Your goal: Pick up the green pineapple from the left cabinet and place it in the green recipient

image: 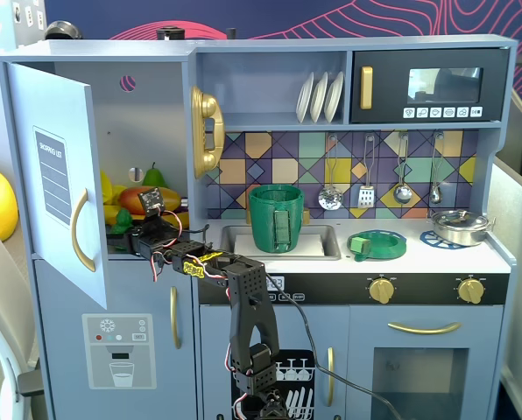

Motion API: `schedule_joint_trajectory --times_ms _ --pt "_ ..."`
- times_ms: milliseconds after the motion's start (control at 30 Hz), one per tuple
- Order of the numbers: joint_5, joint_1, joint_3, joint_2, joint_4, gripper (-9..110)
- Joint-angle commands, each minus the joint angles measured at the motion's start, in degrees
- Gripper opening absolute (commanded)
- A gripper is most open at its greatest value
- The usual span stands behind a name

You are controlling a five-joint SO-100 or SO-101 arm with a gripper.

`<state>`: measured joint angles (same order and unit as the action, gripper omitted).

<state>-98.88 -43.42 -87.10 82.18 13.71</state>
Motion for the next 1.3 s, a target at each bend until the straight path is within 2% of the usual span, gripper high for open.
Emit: schedule_joint_trajectory --times_ms 0,67,100,367,467,767,1033,1267 --pt "-1.76 -0.18 6.33 -0.7 -0.88 24" --pt "-4.22 0.0 7.47 -1.49 -2.72 5" --pt "-4.66 0.0 7.91 -1.85 -3.08 0" --pt "-4.22 0.09 8.53 0.88 -6.59 0" --pt "-11.95 -1.23 4.39 7.91 -9.93 0" --pt "-17.93 -4.92 -11.51 32.08 -17.23 0" --pt "-20.39 1.76 -19.25 49.31 -24.87 0" --pt "-20.48 12.04 -18.02 55.99 -27.16 0"
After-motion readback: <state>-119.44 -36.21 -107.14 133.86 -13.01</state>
